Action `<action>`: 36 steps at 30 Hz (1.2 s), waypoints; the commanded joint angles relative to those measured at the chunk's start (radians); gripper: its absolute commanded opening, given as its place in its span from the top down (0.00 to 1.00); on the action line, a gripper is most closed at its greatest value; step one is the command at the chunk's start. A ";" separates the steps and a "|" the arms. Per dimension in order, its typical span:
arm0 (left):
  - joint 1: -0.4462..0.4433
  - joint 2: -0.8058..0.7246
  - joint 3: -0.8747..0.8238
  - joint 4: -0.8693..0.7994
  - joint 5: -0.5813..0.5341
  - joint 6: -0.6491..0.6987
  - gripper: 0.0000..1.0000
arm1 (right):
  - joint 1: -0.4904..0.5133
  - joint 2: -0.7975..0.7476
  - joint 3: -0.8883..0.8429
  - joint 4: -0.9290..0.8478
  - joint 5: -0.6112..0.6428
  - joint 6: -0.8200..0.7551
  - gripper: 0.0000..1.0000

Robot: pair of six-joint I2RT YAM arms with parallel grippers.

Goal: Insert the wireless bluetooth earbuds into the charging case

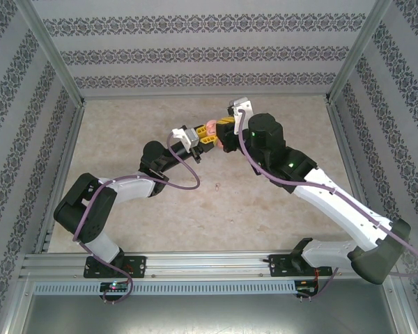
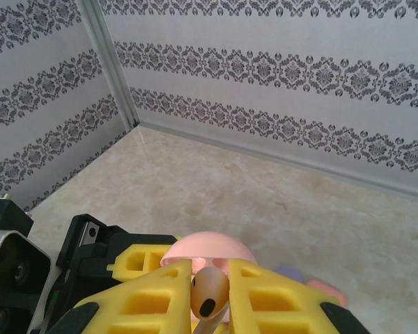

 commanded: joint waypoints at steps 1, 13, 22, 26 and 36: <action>-0.016 -0.010 0.021 0.059 0.000 -0.023 1.00 | -0.008 0.010 -0.011 0.045 -0.031 0.036 0.82; -0.017 -0.018 0.024 0.052 0.000 -0.027 1.00 | -0.010 0.050 -0.025 0.064 -0.055 0.059 0.82; -0.017 -0.031 0.024 0.046 0.009 -0.031 1.00 | -0.019 0.058 -0.032 0.076 -0.045 0.061 0.82; -0.017 -0.036 0.024 0.043 0.013 -0.032 1.00 | -0.029 0.059 -0.037 0.081 -0.043 0.066 0.82; -0.019 -0.048 0.023 0.038 0.021 -0.034 1.00 | -0.037 0.067 -0.043 0.086 -0.056 0.077 0.83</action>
